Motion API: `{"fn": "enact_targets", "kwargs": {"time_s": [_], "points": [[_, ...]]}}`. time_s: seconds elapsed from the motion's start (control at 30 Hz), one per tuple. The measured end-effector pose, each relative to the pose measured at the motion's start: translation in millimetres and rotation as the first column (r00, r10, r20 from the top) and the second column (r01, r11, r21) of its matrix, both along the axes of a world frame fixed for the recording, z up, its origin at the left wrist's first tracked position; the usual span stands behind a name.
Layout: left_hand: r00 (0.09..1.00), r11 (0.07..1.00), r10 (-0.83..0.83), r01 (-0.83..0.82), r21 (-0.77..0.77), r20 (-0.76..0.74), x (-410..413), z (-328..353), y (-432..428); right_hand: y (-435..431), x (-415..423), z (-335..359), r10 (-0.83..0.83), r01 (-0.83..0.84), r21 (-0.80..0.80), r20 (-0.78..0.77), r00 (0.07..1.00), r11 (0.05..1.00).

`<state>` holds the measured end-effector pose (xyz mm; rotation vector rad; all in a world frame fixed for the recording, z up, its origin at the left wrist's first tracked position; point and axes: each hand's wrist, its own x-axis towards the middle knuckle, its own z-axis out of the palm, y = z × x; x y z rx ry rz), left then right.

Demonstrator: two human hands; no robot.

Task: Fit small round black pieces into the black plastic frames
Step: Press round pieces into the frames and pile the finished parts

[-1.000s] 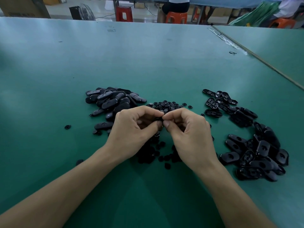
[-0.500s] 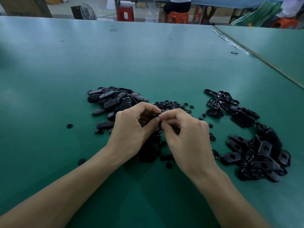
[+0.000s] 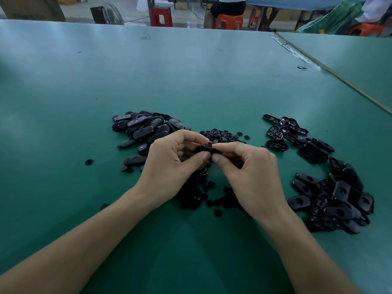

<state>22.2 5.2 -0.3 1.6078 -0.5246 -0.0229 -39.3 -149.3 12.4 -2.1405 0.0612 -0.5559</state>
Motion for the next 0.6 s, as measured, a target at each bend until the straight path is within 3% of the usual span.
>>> {"fn": "enact_targets", "kwargs": {"time_s": [0.2,0.6], "points": [[0.999,0.999,-0.021,0.02,-0.038,-0.034,0.7,0.5,0.8,-4.9,1.2,-1.9,0.039,-0.035,0.098,-0.034,0.999,0.995],[0.996,0.997,-0.029,0.023,-0.075,-0.082,0.8,0.1,0.0,1.9,1.6,3.9,0.044,-0.041,0.119,-0.022,0.999,0.992]]}}
